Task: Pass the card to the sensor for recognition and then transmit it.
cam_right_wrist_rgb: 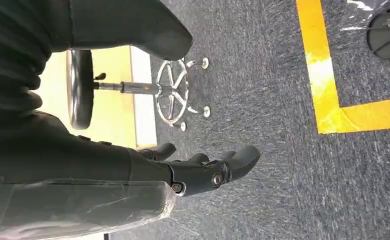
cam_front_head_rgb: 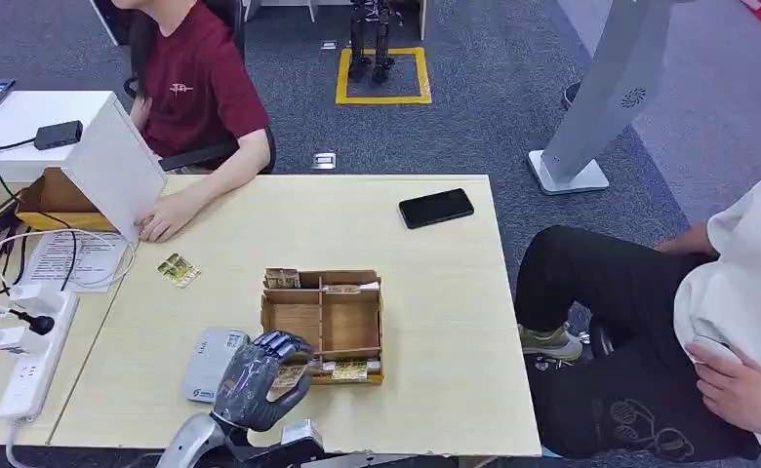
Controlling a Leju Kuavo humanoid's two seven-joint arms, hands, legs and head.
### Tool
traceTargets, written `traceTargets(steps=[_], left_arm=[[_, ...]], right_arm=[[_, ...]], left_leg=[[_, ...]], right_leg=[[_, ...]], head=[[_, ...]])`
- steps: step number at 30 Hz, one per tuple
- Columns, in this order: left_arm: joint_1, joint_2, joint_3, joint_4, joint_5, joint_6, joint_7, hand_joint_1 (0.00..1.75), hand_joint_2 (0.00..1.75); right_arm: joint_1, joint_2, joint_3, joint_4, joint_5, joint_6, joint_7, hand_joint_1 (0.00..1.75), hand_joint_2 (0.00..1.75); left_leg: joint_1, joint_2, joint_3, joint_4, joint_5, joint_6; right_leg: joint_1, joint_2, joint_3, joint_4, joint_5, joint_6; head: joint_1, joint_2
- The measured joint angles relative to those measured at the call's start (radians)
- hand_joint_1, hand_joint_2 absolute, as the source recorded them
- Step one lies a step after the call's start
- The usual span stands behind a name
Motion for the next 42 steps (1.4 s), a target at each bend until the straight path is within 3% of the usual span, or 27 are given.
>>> traceTargets(steps=[19,26,42], left_arm=[[0.004,-0.003,0.000,0.000,0.002,0.002,-0.004,0.00,1.75],[0.017,0.003,0.000,0.000,-0.056,0.029,0.036,0.00,1.75],[0.005,0.002,0.000,0.002,-0.075,0.031,0.039,0.00,1.75]], right_arm=[[0.000,0.000,-0.006,0.002,0.015,-0.003,0.004,0.00,1.75],[-0.001,0.000,-0.009,0.016,0.034,-0.022,0.000,0.00,1.75],[-0.018,0.000,-0.050,0.015,0.057,-0.007,0.003,0.00,1.75]], left_leg=[[0.000,0.000,0.000,0.000,0.000,0.000],[0.000,0.000,0.000,0.000,0.000,0.000],[0.000,0.000,0.000,0.000,0.000,0.000]], right_leg=[[0.000,0.000,0.000,0.000,0.000,0.000],[0.000,0.000,0.000,0.000,0.000,0.000],[0.000,0.000,0.000,0.000,0.000,0.000]], head=[[0.000,0.000],[0.000,0.000],[0.000,0.000]])
